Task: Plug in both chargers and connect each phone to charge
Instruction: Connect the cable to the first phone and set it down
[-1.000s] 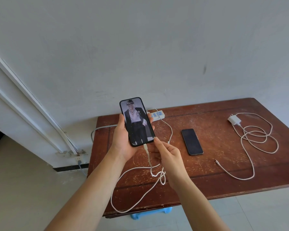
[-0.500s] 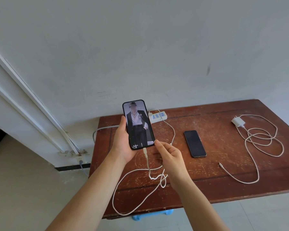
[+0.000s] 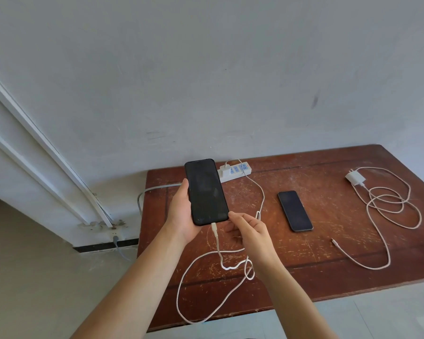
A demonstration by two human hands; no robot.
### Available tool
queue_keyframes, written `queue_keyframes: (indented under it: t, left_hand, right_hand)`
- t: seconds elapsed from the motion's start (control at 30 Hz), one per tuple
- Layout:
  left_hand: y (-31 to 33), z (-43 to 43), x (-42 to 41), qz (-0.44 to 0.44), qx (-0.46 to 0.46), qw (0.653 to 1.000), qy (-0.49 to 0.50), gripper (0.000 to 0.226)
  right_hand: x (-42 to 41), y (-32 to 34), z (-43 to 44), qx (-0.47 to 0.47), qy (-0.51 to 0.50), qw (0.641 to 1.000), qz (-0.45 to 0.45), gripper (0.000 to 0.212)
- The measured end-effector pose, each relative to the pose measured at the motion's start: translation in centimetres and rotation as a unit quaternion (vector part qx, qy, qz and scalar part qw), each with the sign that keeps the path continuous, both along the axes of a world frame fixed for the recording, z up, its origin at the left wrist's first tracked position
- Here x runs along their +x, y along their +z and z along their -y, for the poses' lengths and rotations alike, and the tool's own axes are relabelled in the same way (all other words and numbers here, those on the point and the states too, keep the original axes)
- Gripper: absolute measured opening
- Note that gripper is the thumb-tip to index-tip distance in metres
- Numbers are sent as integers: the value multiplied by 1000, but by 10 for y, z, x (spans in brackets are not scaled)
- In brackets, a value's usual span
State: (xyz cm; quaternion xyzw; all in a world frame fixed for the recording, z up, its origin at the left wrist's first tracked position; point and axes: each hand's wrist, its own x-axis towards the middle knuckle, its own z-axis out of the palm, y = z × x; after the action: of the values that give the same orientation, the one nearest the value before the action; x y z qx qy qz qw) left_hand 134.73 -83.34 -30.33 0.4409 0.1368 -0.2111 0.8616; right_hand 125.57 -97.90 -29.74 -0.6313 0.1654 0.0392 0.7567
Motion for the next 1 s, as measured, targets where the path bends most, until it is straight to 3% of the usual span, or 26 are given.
queue_keyframes:
  t: [0.33,0.67,0.93,1.0]
  left_hand:
    - [-26,-26,16,8,6,999,-53,45]
    - [-76,-24,39,-90,85,992,-29,45]
    - [-124,-24,64,-161,163,973,-10,32]
    - [-139,-25,68,-179,182,967,-9,31]
  right_hand:
    - [14,-29,-25,-39,-10,999,-36,27]
    - [52,-85,-13,-129,46,985,-106,25]
    - [87,-142,-1,-147,133,961,-196,16]
    - [93,-154,-3,-126,127,960,-213,22]
